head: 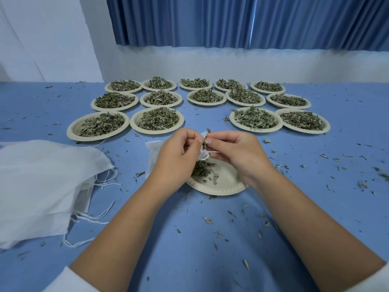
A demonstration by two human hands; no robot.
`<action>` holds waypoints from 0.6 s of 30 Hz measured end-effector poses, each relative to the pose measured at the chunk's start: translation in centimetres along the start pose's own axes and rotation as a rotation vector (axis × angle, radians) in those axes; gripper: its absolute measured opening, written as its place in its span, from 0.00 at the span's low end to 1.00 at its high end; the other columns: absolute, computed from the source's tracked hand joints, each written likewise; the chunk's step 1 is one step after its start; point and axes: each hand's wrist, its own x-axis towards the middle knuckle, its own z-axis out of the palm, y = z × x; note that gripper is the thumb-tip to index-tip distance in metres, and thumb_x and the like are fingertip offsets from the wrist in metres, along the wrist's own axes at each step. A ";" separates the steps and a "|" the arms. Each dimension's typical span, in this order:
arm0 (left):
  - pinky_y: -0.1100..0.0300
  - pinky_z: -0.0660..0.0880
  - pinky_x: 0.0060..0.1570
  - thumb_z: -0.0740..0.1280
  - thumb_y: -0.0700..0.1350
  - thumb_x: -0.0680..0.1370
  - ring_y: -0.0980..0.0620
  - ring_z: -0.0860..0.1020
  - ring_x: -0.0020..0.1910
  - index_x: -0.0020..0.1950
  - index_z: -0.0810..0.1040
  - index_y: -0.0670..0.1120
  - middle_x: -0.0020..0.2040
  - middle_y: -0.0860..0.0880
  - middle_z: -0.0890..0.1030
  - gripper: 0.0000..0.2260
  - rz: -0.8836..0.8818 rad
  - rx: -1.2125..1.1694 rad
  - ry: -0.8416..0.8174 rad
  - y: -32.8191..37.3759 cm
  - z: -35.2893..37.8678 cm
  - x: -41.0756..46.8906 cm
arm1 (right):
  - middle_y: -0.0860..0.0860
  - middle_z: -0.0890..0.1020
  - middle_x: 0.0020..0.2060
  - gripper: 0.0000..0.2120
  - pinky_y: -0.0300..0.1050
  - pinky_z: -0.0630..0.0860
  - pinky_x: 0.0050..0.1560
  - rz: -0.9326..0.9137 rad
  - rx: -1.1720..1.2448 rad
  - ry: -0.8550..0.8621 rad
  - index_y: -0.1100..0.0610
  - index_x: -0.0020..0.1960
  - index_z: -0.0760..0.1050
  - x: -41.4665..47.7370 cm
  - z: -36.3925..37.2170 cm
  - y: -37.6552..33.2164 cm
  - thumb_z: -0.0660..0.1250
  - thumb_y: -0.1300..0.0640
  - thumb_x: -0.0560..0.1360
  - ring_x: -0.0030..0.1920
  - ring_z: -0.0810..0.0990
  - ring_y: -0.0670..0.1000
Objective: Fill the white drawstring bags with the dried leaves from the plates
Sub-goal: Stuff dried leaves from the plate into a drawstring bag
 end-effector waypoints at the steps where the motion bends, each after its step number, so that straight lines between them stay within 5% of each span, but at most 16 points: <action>1: 0.66 0.72 0.40 0.63 0.45 0.81 0.58 0.75 0.38 0.49 0.76 0.48 0.40 0.52 0.78 0.04 0.005 -0.010 -0.012 0.1 0.0 0.0 | 0.52 0.86 0.40 0.05 0.32 0.77 0.35 -0.008 -0.038 0.038 0.55 0.42 0.83 0.1 0.0 0.1 0.75 0.64 0.71 0.38 0.83 0.45; 4: 0.70 0.71 0.37 0.63 0.45 0.81 0.58 0.75 0.37 0.49 0.77 0.47 0.40 0.51 0.78 0.04 0.010 -0.033 -0.027 0.2 0.1 -0.1 | 0.48 0.80 0.48 0.11 0.31 0.75 0.33 0.005 -0.237 0.175 0.52 0.50 0.78 0.5 0.1 0.5 0.77 0.59 0.70 0.40 0.80 0.41; 7: 0.73 0.70 0.35 0.63 0.44 0.81 0.62 0.74 0.34 0.47 0.77 0.47 0.38 0.52 0.78 0.05 -0.005 -0.071 -0.030 0.2 0.2 -0.1 | 0.56 0.82 0.54 0.14 0.39 0.81 0.42 0.150 -0.101 0.007 0.59 0.60 0.77 0.5 0.4 0.5 0.72 0.59 0.75 0.48 0.85 0.51; 12: 0.71 0.72 0.36 0.63 0.44 0.81 0.62 0.75 0.35 0.47 0.76 0.48 0.37 0.55 0.78 0.04 0.031 -0.068 -0.009 0.3 0.1 -0.2 | 0.60 0.85 0.40 0.04 0.41 0.81 0.40 0.116 -0.066 0.005 0.65 0.45 0.81 0.4 1.1 0.7 0.71 0.63 0.75 0.39 0.85 0.53; 15: 0.70 0.72 0.32 0.63 0.44 0.81 0.61 0.77 0.36 0.46 0.76 0.49 0.36 0.55 0.78 0.05 0.056 -0.018 -0.031 0.4 0.1 -0.3 | 0.55 0.78 0.32 0.08 0.44 0.74 0.35 0.067 -0.295 0.120 0.59 0.37 0.76 0.6 1.4 1.0 0.74 0.61 0.72 0.33 0.75 0.51; 18: 0.61 0.77 0.41 0.63 0.44 0.81 0.59 0.77 0.37 0.46 0.76 0.50 0.37 0.55 0.79 0.05 0.032 0.002 0.004 0.2 0.3 -0.2 | 0.50 0.77 0.27 0.09 0.42 0.71 0.30 -0.006 -0.480 0.164 0.55 0.34 0.75 0.6 1.7 1.1 0.73 0.60 0.71 0.28 0.72 0.46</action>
